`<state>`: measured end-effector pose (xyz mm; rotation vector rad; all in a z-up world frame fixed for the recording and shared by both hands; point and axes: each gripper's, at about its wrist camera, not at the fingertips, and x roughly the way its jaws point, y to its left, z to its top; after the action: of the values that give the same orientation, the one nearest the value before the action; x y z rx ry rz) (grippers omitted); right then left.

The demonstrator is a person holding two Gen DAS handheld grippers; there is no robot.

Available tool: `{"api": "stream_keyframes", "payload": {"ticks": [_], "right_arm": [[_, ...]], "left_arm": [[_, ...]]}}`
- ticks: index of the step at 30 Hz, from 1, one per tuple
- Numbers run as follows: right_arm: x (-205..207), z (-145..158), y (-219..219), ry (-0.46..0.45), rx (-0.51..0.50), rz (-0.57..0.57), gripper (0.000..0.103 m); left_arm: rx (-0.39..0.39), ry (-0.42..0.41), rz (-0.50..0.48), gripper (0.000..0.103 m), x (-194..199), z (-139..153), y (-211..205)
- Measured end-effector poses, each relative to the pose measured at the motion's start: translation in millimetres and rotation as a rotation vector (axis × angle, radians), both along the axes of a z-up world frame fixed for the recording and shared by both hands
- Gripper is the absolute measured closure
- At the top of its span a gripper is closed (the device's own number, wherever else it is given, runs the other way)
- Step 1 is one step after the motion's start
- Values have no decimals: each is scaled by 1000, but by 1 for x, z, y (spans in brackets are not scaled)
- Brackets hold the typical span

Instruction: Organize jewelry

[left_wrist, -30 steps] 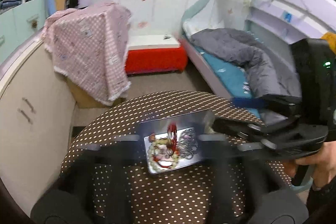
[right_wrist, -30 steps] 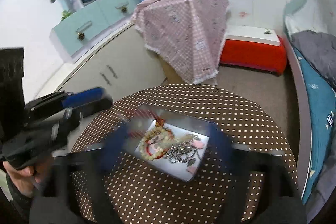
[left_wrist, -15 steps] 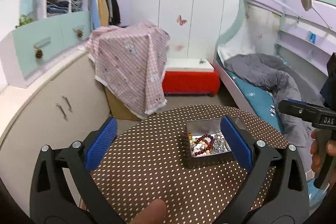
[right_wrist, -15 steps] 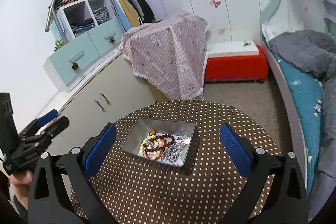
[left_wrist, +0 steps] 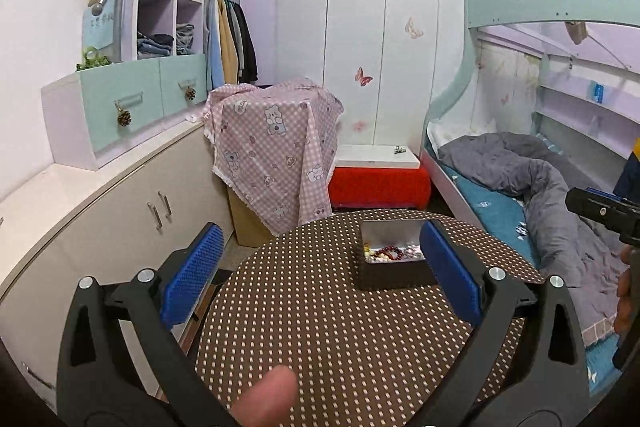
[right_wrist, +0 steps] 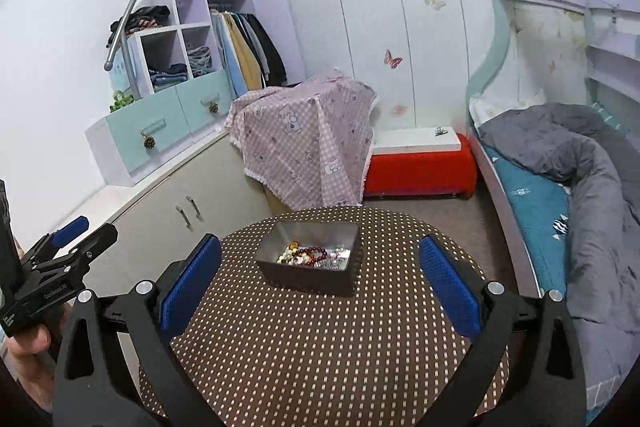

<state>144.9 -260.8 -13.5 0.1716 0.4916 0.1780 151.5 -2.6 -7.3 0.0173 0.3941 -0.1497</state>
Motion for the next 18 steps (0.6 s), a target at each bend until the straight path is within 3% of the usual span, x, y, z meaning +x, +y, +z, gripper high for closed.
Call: {"api": "stream_keyframes", "payload": {"ticks": [8,18], "right_arm": [[-58,2,8,-46,-36,-64,8],[-95,-3,41,-97,-153,-106,8]], "left_arm": [[23,-50,23,6,-50,4,-5],[46,-106,63,6,-95,8,-9]]}}
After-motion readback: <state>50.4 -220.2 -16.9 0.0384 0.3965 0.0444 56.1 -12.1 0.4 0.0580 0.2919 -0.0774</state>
